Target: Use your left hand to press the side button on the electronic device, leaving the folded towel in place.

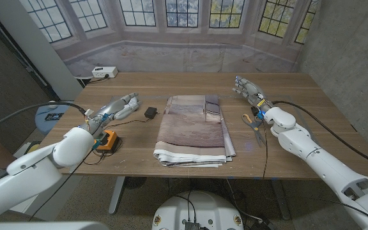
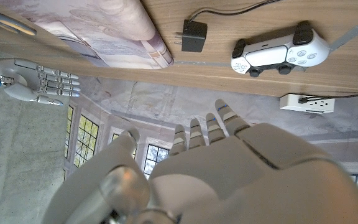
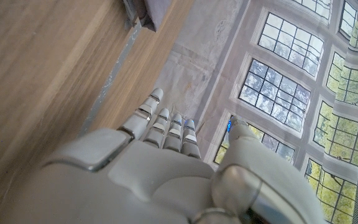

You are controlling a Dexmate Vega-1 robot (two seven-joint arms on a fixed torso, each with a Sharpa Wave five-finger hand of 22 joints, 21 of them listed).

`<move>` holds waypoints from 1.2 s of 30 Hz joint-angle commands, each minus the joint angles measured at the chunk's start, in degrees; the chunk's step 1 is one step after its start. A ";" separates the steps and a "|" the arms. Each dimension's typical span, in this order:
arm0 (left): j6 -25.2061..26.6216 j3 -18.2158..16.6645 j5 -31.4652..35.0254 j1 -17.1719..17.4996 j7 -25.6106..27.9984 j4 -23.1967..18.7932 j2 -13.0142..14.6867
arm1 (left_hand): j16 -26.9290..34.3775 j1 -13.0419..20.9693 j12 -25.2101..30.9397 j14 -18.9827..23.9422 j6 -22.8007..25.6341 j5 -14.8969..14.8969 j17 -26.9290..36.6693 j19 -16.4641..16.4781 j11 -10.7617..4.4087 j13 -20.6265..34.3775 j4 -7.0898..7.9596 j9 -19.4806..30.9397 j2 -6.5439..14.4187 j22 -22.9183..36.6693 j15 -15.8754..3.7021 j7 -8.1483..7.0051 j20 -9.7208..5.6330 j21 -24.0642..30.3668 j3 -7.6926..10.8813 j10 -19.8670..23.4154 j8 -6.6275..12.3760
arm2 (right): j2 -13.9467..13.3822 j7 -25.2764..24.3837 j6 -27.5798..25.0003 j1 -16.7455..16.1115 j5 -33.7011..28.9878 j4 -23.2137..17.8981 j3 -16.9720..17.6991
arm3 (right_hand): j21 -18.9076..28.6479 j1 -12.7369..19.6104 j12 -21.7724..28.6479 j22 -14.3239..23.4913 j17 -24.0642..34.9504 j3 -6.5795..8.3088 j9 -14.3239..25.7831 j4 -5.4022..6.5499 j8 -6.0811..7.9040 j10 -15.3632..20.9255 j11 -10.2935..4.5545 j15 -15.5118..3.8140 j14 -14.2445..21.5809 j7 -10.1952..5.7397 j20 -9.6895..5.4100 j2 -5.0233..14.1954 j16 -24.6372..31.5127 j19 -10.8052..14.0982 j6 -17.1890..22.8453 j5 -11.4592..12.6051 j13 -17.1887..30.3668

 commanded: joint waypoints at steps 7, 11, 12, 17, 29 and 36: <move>4.35 -9.56 9.94 9.37 -12.22 -6.23 -5.41 | -0.16 -0.86 -0.24 -0.88 -0.25 0.01 0.17 -0.65 0.14 0.02 0.38 0.13 0.13 0.32 0.18 -0.34 0.20 -0.46 0.53 -0.55 -0.37 | 1.66 0.92 0.51 2.64 -1.22 2.97 -1.52 | 0.31 0.87 -0.16 0.19 0.13 0.03 0.10 -0.69 0.00 -1.14 -0.33 -2.21 -0.99 -0.38 -1.40 0.13 -0.04 0.65 -0.29 -0.03 0.22; 4.51 -11.16 12.07 10.85 -13.93 -7.42 -7.85 | -0.15 -0.96 -0.25 -0.91 -0.26 0.02 0.18 -0.68 0.20 0.02 0.46 0.13 0.22 0.33 0.20 -0.26 0.24 -0.52 0.60 -0.55 -0.38 | 2.22 1.23 0.89 3.22 -1.37 4.01 -1.81 | 0.31 0.89 -0.23 0.19 0.13 0.03 0.10 -0.76 -0.02 -1.47 -0.40 -2.21 -1.06 -0.37 -1.46 0.16 -0.03 0.67 -0.38 -0.05 0.22; 4.42 -11.40 12.56 11.07 -14.26 -7.61 -8.39 | -0.13 -0.99 -0.26 -0.89 -0.27 0.02 0.18 -0.68 0.24 0.02 0.48 0.13 0.24 0.33 0.18 -0.32 0.20 -0.53 0.62 -0.55 -0.38 | 2.36 1.27 0.95 3.33 -1.40 4.23 -1.88 | 0.32 0.91 -0.22 0.19 0.13 0.04 0.10 -0.79 -0.02 -1.50 -0.38 -2.19 -1.04 -0.34 -1.45 0.16 -0.02 0.69 -0.39 -0.05 0.22; 4.68 -12.62 16.21 12.20 -16.62 -8.50 -9.67 | -0.03 -1.24 -0.16 -0.75 -0.15 0.02 0.19 -0.64 0.23 0.03 0.66 0.14 0.26 0.35 0.06 -0.38 0.22 -0.59 0.70 -0.22 -0.34 | 3.27 1.60 1.61 3.92 -1.40 5.70 -2.18 | 0.29 0.96 -0.20 0.20 0.12 0.05 0.10 -0.88 -0.03 -1.62 -0.34 -2.15 -1.10 -0.38 -1.45 0.20 -0.01 0.63 -0.49 -0.06 0.21; 2.46 -17.25 22.69 14.50 -21.53 -9.79 -15.08 | 0.19 -1.74 -0.01 -0.09 0.46 0.02 0.17 -0.41 0.29 0.04 0.89 0.15 0.14 0.37 -0.44 -0.42 0.17 -0.66 0.84 0.44 -0.15 | 5.21 2.12 2.51 5.68 -1.88 8.71 -3.10 | 0.29 1.06 -0.14 0.20 0.12 0.10 0.10 -1.08 -0.02 -1.81 -0.38 -2.06 -1.09 -0.47 -1.46 0.29 0.07 0.65 -0.59 -0.09 0.21; 2.64 -18.44 26.36 14.99 -25.08 -10.84 -16.88 | 0.19 -2.02 -0.02 -0.01 0.47 0.02 0.17 -0.39 0.18 0.04 1.02 0.16 0.08 0.38 -0.39 -0.53 0.17 -0.72 0.86 0.55 -0.19 | 6.11 2.23 2.61 6.47 -2.16 9.97 -3.60 | 0.28 1.13 -0.09 0.20 0.12 0.12 0.10 -1.21 0.00 -1.89 -0.26 -2.05 -1.13 -0.44 -1.42 0.32 0.09 0.61 -0.64 -0.10 0.20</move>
